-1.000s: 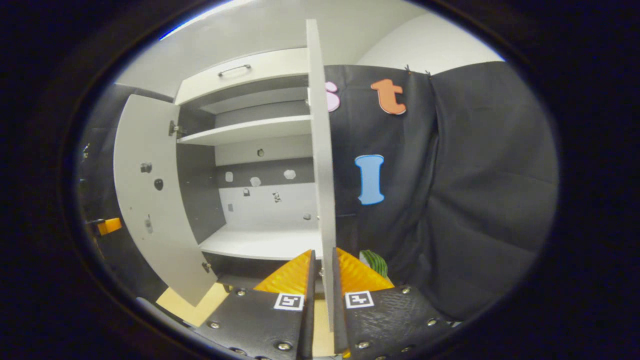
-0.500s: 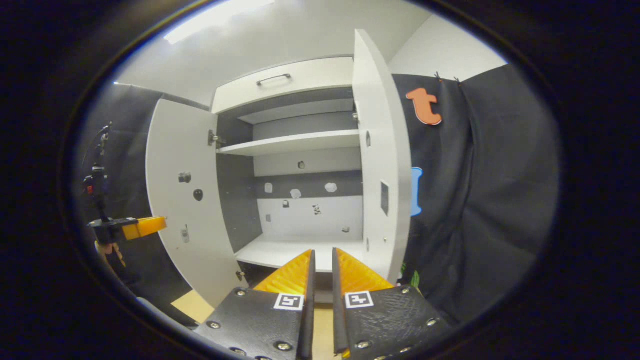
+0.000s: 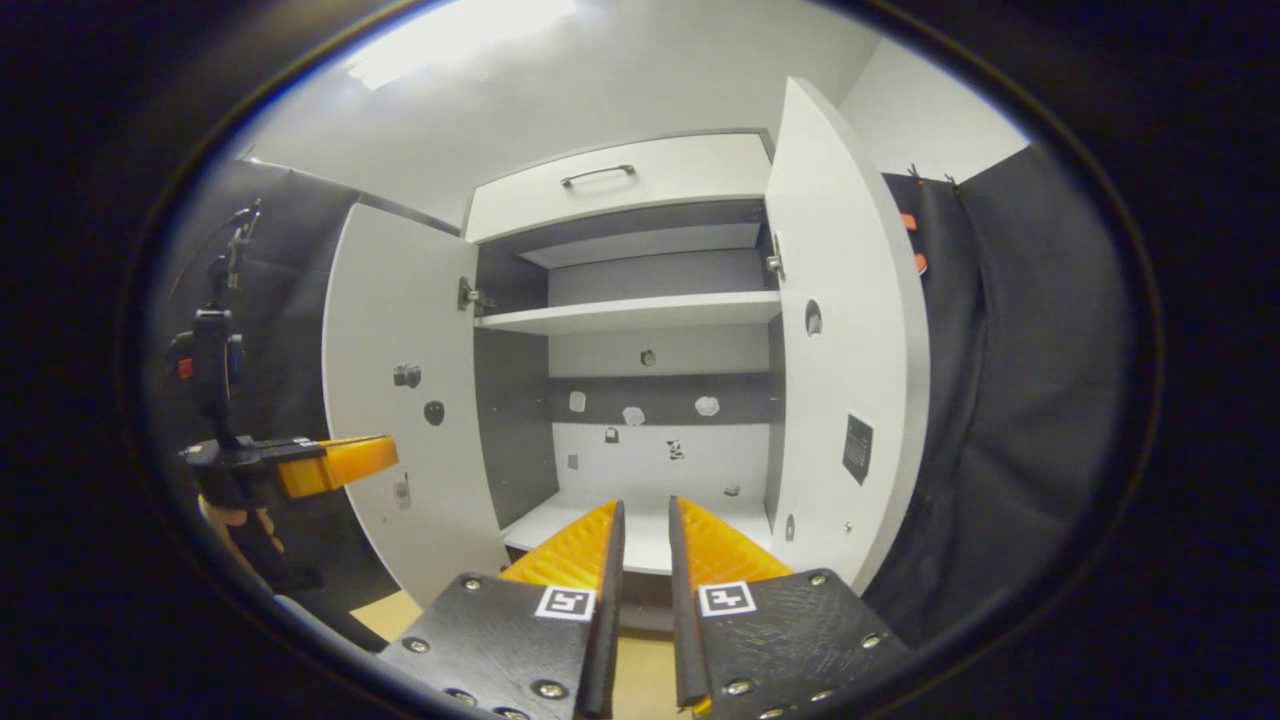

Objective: Open the right door of the double-door shoe cabinet with the right hand, and open the left door with the left hand.

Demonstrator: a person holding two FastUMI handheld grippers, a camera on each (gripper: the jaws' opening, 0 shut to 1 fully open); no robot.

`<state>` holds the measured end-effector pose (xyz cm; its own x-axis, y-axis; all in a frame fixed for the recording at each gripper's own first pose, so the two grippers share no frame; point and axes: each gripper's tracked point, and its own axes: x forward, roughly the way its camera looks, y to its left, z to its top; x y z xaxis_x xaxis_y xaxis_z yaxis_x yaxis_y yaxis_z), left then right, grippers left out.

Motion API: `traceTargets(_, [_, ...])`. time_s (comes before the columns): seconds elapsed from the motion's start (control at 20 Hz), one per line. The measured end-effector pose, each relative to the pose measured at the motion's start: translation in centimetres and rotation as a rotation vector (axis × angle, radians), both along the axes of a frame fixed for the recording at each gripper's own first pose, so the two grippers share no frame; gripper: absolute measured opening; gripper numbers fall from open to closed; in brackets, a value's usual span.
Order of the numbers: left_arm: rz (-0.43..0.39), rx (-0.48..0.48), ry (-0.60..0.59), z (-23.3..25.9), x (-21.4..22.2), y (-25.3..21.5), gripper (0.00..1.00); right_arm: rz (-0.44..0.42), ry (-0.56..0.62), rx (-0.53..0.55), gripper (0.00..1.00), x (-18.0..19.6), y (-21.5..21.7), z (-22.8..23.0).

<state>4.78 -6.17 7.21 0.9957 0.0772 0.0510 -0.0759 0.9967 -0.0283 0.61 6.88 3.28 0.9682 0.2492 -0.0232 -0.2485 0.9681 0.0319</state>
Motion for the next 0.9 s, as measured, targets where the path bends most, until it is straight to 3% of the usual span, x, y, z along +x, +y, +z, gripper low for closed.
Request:
traceTargets(0.1, [-0.014,0.002,-0.008,0.2,0.6,-0.9,0.14,0.005,-0.004,0.008,0.29,0.2,0.6,0.1])
traceTargets(0.2, [-0.023,0.003,-0.013,0.3,1.2,-1.4,0.28,0.01,-0.006,0.019,0.46,0.5,1.0,0.1])
traceTargets(0.25, [-0.03,0.001,-0.016,0.2,1.5,-1.8,0.4,0.008,-0.007,0.024,0.63,0.6,1.0,0.1])
traceTargets(0.35, [-0.044,-0.006,-0.021,0.3,2.2,-2.5,0.66,0.003,-0.009,0.03,0.82,0.9,1.0,0.1])
traceTargets(0.45, [-0.046,-0.012,-0.019,0.1,2.9,-2.8,0.96,-0.009,-0.01,0.031,0.92,1.3,0.8,0.0])
traceTargets(0.75, [-0.089,-0.023,0.001,-0.8,5.0,-5.0,0.93,-0.046,0.002,0.047,0.92,2.8,-0.7,-0.5])
traceTargets(0.85, [-0.095,-0.016,0.007,-1.0,5.7,-5.5,0.96,-0.056,0.003,0.051,0.92,3.3,-1.4,-0.6])
traceTargets(0.9, [-0.097,-0.014,0.009,-1.1,6.0,-5.8,0.96,-0.059,0.002,0.051,0.87,3.4,-1.6,-0.6])
